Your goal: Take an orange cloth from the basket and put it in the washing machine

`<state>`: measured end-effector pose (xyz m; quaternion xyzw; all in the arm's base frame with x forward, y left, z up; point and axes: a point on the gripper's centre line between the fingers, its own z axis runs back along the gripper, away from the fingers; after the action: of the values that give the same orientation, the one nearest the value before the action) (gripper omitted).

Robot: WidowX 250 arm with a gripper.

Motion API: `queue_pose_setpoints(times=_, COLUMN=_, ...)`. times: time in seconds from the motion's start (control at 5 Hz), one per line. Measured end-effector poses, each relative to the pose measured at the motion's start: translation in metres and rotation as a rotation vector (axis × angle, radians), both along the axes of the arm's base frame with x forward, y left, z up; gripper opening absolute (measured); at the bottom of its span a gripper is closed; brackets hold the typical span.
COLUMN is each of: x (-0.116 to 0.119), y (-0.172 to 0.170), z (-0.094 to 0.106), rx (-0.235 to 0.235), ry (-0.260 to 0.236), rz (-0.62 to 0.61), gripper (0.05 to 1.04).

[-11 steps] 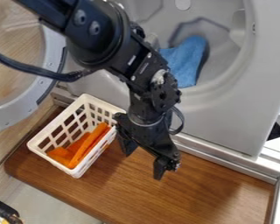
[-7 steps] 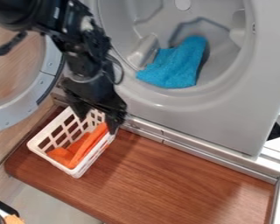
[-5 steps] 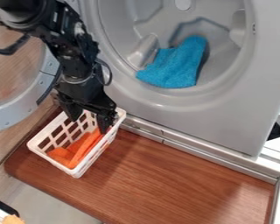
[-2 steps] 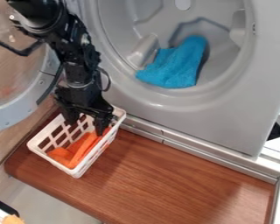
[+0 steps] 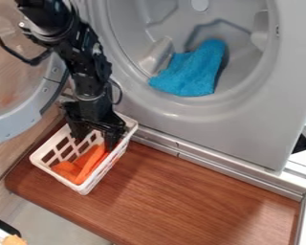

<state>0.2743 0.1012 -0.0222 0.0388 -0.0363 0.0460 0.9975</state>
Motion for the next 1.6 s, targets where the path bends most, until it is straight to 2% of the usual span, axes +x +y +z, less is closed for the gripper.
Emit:
queue_pose_setpoints(times=0.2, x=0.001, y=0.0, z=-0.003, rx=-0.004, ry=0.011, rz=0.01, gripper=1.001)
queue_pose_setpoints(times=0.4, x=-0.001, y=0.003, z=-0.004, rx=-0.006, ry=0.021, rz=0.034, gripper=0.951)
queue_pose_setpoints(times=0.8, x=-0.003, y=0.004, z=-0.004, rx=0.011, ry=0.037, rz=0.033, gripper=0.351)
queue_pose_setpoints(times=1.0, x=-0.004, y=0.0, z=-0.005, rx=0.01, ry=0.044, rz=0.019, gripper=0.139)
queue_pose_setpoints(times=1.2, x=-0.006, y=-0.004, z=-0.006, rx=0.008, ry=0.052, rz=0.005, gripper=0.056)
queue_pose_setpoints(times=1.4, x=-0.006, y=-0.011, z=0.005, rx=0.005, ry=0.027, rz=-0.02, gripper=0.051)
queue_pose_setpoints(times=1.6, x=-0.01, y=-0.03, z=0.05, rx=0.03, ry=-0.059, rz=-0.097, gripper=0.051)
